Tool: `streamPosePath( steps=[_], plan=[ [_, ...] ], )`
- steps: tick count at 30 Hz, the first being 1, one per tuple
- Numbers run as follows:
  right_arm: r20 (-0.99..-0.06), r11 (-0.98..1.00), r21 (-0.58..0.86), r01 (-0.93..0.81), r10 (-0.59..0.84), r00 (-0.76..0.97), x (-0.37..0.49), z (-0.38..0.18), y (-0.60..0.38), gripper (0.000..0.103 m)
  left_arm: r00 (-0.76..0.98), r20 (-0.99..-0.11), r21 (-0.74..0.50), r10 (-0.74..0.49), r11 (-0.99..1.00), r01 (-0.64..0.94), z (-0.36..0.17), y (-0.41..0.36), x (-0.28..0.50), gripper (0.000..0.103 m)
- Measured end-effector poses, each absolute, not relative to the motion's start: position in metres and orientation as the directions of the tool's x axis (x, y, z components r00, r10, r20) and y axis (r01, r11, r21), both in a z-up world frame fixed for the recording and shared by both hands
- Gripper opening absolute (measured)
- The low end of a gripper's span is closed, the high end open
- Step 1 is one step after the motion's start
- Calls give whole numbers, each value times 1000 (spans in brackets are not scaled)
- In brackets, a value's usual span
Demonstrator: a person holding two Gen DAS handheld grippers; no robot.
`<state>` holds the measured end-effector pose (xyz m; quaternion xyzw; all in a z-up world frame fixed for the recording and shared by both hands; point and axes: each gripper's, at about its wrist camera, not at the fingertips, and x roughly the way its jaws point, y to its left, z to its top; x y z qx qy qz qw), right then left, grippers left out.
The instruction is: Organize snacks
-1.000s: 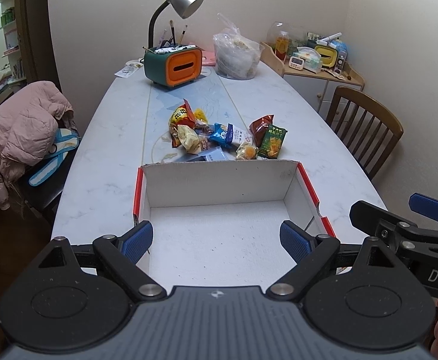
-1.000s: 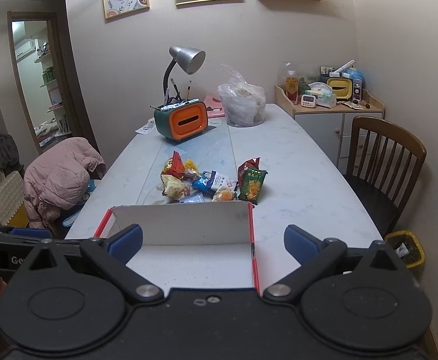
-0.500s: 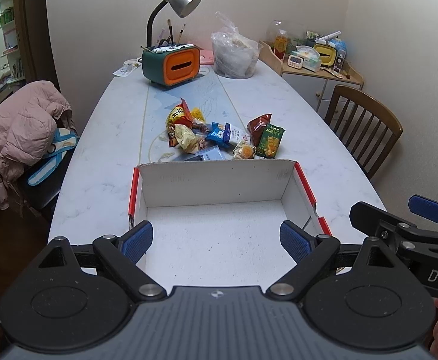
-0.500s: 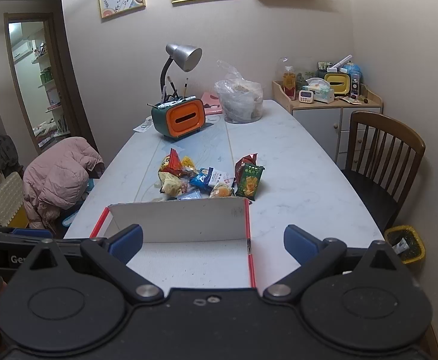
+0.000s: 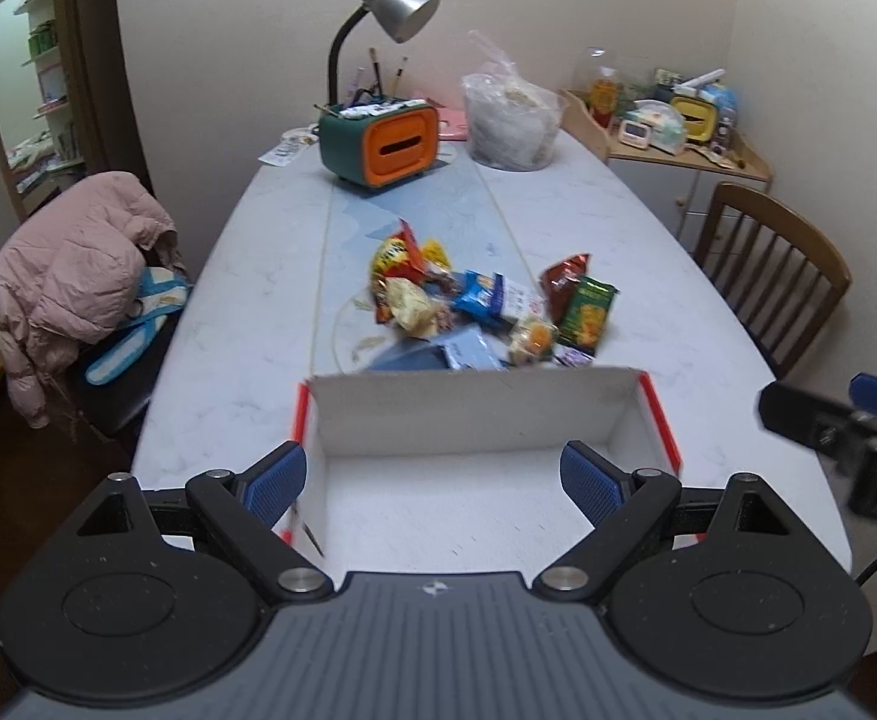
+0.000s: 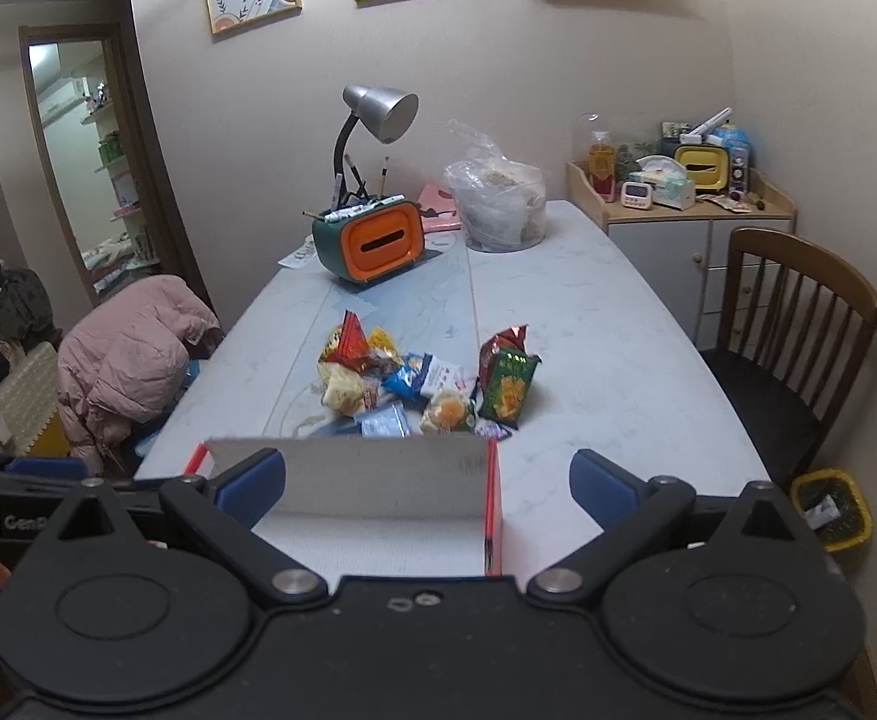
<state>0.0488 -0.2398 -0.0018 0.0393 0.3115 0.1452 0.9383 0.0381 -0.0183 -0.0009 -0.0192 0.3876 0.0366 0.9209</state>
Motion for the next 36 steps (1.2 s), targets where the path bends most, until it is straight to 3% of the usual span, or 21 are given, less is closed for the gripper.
streamPosePath(
  steps=[20, 25, 27, 36],
  plan=[
    [-608, 903, 193, -383, 417, 676, 201, 69, -258, 100, 700, -713, -1, 33, 999, -49, 96, 0, 163, 92],
    [-662, 909, 184, -373, 396, 637, 243, 58, -253, 100, 626, -780, -31, 16, 997, -64, 77, 6, 215, 92],
    [-690, 916, 182, -358, 379, 617, 260, 46, -250, 95, 596, -803, -27, 21, 997, -72, 64, 8, 233, 92],
    [-802, 937, 159, -312, 307, 513, 316, -15, -244, 88, 455, -890, -74, -30, 994, -79, -2, 6, 299, 92]
  ],
)
